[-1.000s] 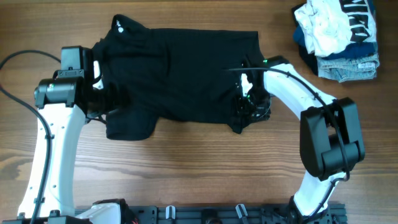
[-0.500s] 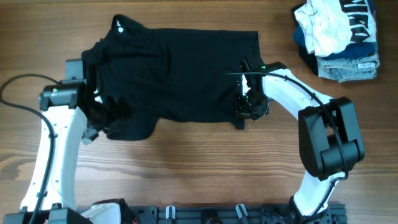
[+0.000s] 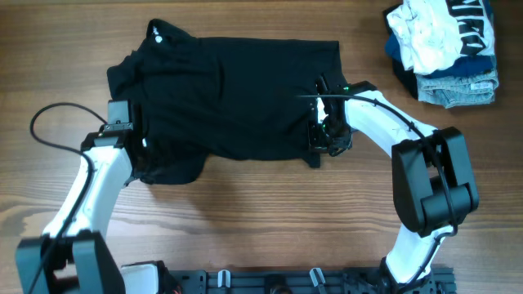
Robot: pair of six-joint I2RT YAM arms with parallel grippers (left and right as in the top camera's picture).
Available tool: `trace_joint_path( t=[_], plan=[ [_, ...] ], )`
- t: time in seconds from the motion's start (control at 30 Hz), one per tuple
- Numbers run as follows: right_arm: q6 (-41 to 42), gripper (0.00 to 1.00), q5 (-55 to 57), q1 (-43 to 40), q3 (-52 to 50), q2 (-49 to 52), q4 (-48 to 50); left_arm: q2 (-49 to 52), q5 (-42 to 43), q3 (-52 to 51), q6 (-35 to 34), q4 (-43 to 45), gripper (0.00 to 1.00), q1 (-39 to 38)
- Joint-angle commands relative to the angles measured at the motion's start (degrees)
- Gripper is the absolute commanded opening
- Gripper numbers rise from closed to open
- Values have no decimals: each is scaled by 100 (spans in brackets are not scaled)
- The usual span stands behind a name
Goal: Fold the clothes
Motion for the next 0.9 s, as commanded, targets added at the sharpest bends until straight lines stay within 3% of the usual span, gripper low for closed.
trace_joint_path(
  t=[0.0, 0.1, 0.17, 0.27, 0.37, 0.5, 0.67, 0.87],
  plan=[
    [-2, 4, 83, 17, -79, 210, 98, 492, -203, -90, 494, 289, 89, 39],
    [0, 4, 85, 17, -79, 210, 96, 739, -203, -90, 498, 481, 81, 39],
    [0, 4, 85, 17, -79, 210, 114, 881, -201, -90, 496, 566, 63, 39],
    [0, 4, 85, 17, -79, 210, 118, 1051, -201, -90, 498, 608, 48, 39],
    [-2, 4, 87, 17, -79, 210, 131, 1250, -199, -90, 496, 608, 25, 39],
    [0, 4, 87, 17, -79, 210, 151, 1340, -201, -90, 474, 608, 4, 39],
    [125, 4, 81, -48, 70, 203, -131, 1270, 68, -31, 420, 402, 4, 39],
    [149, 4, 81, -387, 817, -136, -1143, 549, 669, 610, -2, -1005, 4, 39]
  ],
)
